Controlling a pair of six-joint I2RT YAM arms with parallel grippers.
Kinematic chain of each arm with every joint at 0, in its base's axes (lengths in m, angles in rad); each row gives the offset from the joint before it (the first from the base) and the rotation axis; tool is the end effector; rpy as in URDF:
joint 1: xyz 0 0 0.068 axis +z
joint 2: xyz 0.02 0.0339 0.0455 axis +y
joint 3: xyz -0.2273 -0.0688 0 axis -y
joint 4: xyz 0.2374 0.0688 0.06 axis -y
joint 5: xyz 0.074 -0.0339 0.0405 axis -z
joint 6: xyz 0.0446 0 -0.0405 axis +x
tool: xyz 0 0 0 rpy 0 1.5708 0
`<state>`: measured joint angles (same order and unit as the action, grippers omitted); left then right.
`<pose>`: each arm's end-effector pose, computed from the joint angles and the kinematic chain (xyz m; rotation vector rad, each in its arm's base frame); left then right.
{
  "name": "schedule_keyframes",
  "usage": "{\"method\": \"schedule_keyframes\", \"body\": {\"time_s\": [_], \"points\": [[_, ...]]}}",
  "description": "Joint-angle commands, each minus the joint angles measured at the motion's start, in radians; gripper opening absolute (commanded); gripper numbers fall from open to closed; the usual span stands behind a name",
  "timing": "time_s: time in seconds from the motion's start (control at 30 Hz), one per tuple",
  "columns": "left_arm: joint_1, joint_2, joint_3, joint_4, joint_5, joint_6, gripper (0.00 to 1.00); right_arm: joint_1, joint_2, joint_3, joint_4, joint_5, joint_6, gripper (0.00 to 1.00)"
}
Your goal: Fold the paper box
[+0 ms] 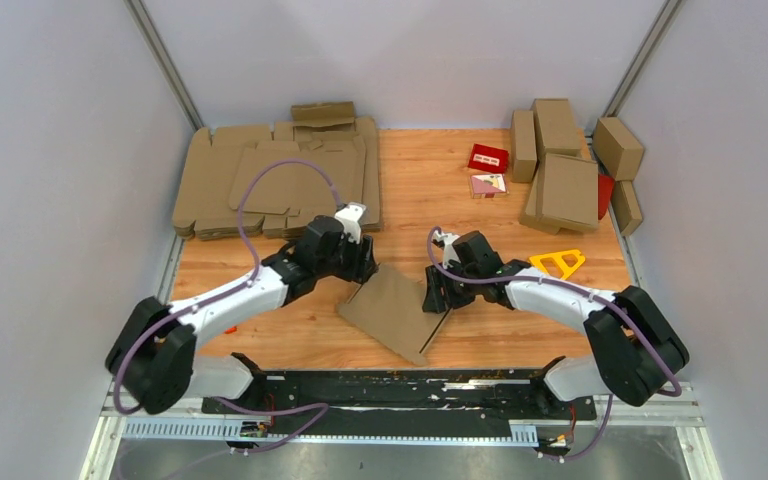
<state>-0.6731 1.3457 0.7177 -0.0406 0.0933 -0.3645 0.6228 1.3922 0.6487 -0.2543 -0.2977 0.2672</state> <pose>0.2238 -0.1837 0.1707 0.4085 2.2848 -0.6514 0.2021 0.1612 0.1227 -0.5871 2.6018 0.6986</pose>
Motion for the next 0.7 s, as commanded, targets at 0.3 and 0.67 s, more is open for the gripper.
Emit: {"method": "schedule_keyframes", "body": {"time_s": [0.3,0.67], "points": [[-0.003,-0.497,-0.069,-0.395,-0.086,-0.133,0.26,0.009,0.004,-0.015,0.012,0.019,-0.028,0.53],[-0.026,-0.669,-0.283,-0.406,0.025,-0.351,0.0,0.01,-0.057,0.013,-0.019,0.07,-0.036,0.76]]}}
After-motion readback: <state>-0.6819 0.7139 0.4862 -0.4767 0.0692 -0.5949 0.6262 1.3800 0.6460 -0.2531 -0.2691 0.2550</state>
